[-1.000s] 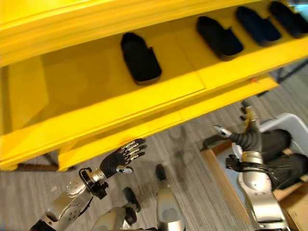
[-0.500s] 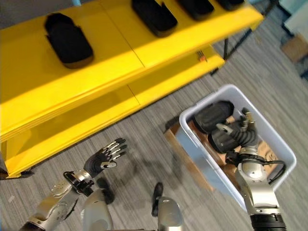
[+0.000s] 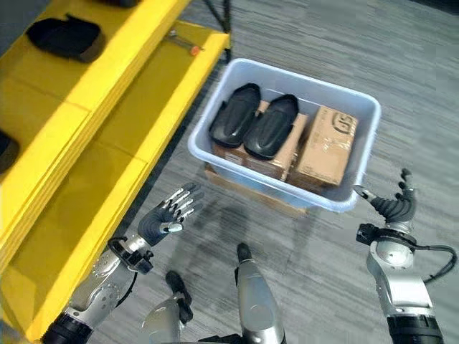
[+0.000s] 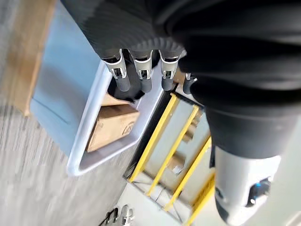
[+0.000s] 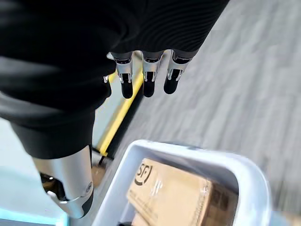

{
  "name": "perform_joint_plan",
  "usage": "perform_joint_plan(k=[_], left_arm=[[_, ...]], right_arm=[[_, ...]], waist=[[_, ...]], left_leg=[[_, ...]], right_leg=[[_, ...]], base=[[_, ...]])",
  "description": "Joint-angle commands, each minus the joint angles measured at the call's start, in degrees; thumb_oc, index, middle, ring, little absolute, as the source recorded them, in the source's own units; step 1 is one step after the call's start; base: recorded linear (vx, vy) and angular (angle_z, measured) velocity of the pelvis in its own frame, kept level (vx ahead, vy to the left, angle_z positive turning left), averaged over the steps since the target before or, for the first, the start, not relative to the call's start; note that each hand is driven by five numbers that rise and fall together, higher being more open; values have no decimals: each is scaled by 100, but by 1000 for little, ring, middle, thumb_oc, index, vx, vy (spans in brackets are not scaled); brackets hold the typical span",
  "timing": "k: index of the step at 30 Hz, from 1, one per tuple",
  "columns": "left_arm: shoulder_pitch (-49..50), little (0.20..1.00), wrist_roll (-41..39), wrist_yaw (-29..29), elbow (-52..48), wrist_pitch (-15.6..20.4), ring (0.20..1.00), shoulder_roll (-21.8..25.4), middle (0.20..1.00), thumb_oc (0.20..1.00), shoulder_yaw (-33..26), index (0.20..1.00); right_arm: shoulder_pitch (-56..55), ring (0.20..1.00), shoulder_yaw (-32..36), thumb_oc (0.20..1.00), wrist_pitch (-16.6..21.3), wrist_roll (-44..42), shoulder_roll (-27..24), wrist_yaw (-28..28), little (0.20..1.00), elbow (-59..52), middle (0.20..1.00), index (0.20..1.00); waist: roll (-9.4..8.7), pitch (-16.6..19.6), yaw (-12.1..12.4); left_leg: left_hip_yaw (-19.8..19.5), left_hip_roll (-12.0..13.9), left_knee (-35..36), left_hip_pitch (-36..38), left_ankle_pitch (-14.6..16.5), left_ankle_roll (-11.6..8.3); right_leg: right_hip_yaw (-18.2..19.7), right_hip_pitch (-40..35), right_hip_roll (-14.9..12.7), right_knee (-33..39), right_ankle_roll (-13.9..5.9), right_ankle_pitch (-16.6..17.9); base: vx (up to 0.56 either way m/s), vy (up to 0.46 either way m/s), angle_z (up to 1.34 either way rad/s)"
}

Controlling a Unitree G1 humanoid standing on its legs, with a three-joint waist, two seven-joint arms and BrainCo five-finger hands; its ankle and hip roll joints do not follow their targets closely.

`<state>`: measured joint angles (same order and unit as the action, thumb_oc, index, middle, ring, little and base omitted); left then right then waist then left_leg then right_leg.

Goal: Move parts from the plastic box to the shelf.

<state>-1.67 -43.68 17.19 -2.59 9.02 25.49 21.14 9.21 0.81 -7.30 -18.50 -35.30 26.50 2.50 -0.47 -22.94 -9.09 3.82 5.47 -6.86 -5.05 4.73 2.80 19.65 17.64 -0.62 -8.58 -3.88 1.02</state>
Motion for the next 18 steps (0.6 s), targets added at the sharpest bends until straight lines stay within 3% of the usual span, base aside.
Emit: perform_joint_plan(k=[1,5,8,12,18], left_arm=[[97,1000,182,-235,-231,383,1000,-144,1000,1000,-128,1000],[-8,1000,436,-402,-58,575,1000,-223,1000,1000,7,1000],[-116,1000,604,-461,-117,714,1000,-272,1000,1000,122,1000],[-277,1000,513,-633,-160,817,1000,-355,1000,1000,164,1000],[-523,1000,729,-620,-167,597,1000,-407,1000,1000,192,1000]], right_arm=[[-81,1000,264,1000,208,487,-270,-170,1000,-318,1000,1000],[-73,1000,131,1000,155,898,-197,-117,1000,-519,1000,1000],[-53,1000,103,1000,48,1229,-223,-53,1000,-608,1000,1000],[-142,1000,3,1000,54,1449,-179,-153,1000,-701,1000,1000],[-107,1000,-105,1000,37,1430,-124,-80,1000,-703,1000,1000]], waist=[[28,242,-112],[146,294,-302],[247,307,-398],[341,334,-480],[359,334,-517]], left_leg=[[621,577,9,-201,-460,-775],[1182,538,27,173,-253,-753],[1339,524,-13,314,-171,-719],[1359,500,-146,390,-200,-723],[1328,504,-74,394,-177,-733]], right_leg=[[-1813,-279,-224,-174,167,-272],[-2001,-391,-400,-59,95,-187],[-2006,-365,-441,-213,109,-262],[-1961,-418,-402,-287,175,-350],[-1900,-373,-423,-292,130,-317]], base=[[112,138,-282],[108,120,-92],[80,67,-25],[93,45,-2],[21,-40,-2]])
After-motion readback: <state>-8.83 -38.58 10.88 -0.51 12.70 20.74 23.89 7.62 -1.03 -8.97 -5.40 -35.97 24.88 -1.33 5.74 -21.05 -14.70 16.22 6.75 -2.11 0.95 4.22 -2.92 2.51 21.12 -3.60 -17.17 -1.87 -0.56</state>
